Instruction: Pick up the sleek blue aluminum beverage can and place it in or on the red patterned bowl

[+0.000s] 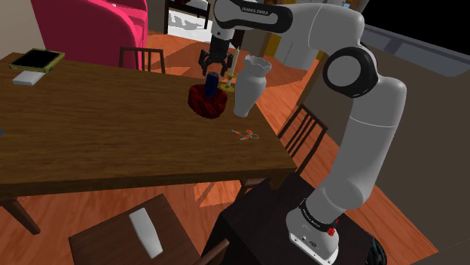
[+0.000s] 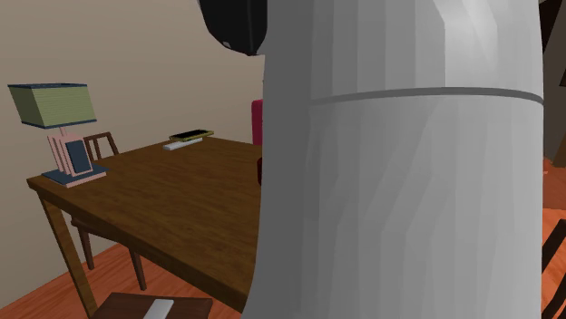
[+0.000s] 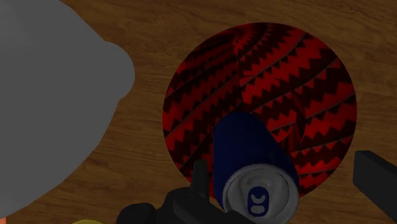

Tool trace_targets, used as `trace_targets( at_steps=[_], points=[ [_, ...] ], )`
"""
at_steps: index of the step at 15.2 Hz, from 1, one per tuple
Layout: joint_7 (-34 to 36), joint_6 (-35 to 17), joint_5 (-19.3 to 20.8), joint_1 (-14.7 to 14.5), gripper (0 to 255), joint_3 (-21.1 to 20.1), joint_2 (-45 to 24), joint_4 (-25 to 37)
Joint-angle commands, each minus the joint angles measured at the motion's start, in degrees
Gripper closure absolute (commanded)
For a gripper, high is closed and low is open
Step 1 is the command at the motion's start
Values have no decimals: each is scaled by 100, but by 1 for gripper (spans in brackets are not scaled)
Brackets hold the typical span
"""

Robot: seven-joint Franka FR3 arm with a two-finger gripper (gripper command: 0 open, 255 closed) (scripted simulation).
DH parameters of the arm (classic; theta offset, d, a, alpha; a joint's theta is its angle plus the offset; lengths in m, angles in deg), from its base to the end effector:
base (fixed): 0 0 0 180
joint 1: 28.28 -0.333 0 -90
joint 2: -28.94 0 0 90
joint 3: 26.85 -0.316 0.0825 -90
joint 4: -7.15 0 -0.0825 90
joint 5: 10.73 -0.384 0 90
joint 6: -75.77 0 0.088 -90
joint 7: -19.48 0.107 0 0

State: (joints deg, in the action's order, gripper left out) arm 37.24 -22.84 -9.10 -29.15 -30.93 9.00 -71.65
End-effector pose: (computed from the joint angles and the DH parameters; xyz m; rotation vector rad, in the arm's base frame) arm 0.6634 0.0475 0.5184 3.1180 -0.3499 -0.0010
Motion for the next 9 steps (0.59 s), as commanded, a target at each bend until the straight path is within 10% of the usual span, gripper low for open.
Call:
trace_targets(
  at_steps=[1, 9],
  points=[
    [0, 1, 0, -1, 0, 0, -2, 1],
    [-1, 807, 9, -22, 0, -4, -144, 950]
  ],
)
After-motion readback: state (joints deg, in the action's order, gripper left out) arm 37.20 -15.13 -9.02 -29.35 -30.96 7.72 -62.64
